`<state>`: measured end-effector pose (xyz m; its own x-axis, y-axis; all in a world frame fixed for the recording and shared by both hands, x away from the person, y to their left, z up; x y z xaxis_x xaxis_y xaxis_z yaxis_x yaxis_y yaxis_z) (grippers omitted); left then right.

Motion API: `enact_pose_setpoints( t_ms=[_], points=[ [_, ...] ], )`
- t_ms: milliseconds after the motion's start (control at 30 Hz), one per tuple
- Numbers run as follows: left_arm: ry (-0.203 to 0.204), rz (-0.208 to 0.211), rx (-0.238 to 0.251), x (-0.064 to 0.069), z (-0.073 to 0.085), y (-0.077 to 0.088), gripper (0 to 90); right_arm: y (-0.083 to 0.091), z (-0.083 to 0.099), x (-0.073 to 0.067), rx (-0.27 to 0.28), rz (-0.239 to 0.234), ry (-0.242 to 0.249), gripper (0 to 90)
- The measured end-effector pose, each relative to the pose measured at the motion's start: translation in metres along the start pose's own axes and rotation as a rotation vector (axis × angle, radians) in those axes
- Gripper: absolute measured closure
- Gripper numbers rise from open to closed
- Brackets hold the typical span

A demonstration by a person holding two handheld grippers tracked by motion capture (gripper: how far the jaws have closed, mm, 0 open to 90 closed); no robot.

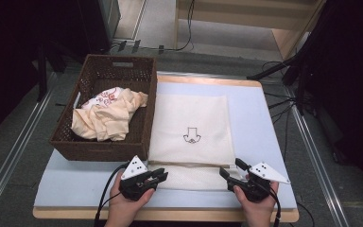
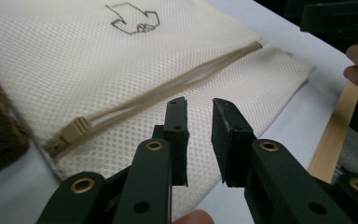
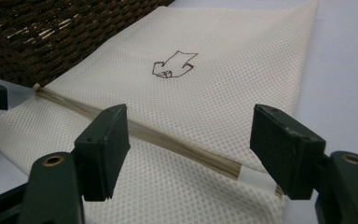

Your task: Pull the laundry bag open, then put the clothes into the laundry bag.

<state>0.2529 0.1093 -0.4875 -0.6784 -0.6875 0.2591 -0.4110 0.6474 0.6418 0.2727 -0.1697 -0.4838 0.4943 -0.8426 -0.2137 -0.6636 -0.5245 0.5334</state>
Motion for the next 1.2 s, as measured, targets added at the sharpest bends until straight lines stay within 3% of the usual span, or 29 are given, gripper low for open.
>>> enact_pose_setpoints(
  t_ms=[100,267,500,633,833,967,1033,1067,1167,1200],
  points=[
    [0.007,0.019,-0.025,0.005,0.003,-0.01,76.3,-0.007,-0.006,-0.005,-0.016,-0.016,0.006,27.0],
    [-0.015,0.027,-0.056,0.013,0.002,-0.024,77.7,-0.023,-0.024,-0.019,-0.048,-0.056,0.072,27.0],
    [-0.007,-0.015,-0.11,0.009,0.005,-0.039,84.3,-0.052,-0.039,-0.029,-0.097,-0.103,0.122,27.1],
    [-0.008,-0.048,-0.148,0.008,0.005,-0.045,89.1,-0.072,-0.033,-0.03,-0.143,-0.127,0.118,28.0],
    [-0.034,-0.067,-0.14,0.01,0.006,-0.046,90.0,-0.09,-0.024,-0.032,-0.221,-0.115,0.161,28.3],
    [-0.016,-0.042,-0.144,0.008,0.006,-0.045,90.0,-0.095,-0.018,-0.034,-0.267,-0.129,0.204,30.3],
    [-0.008,-0.034,-0.144,0.007,0.006,-0.045,90.0,-0.1,-0.012,-0.033,-0.318,-0.093,0.243,30.8],
    [-0.009,-0.033,-0.141,0.007,0.006,-0.045,90.0,-0.102,-0.01,-0.032,-0.325,-0.077,0.255,31.9],
    [-0.006,-0.035,-0.141,0.007,0.007,-0.045,90.0,-0.102,-0.013,-0.03,-0.332,-0.012,0.259,50.2],
    [-0.004,-0.034,-0.141,0.007,0.007,-0.045,90.0,-0.103,-0.015,-0.029,-0.335,0.0,0.248,60.3]
  ],
)
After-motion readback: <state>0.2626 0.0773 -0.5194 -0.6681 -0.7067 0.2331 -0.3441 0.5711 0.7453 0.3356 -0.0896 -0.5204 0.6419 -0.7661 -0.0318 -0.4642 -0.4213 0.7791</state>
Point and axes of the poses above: each handheld gripper's, and its own axes: y roughly backward along the jaws, z roughly out of its underside, x roughly to its right, the point moved 6 cm from there along -y, roughly forward along the jaws, and after that the axes turned 8 degrees about -x, right-handed, at the moved point
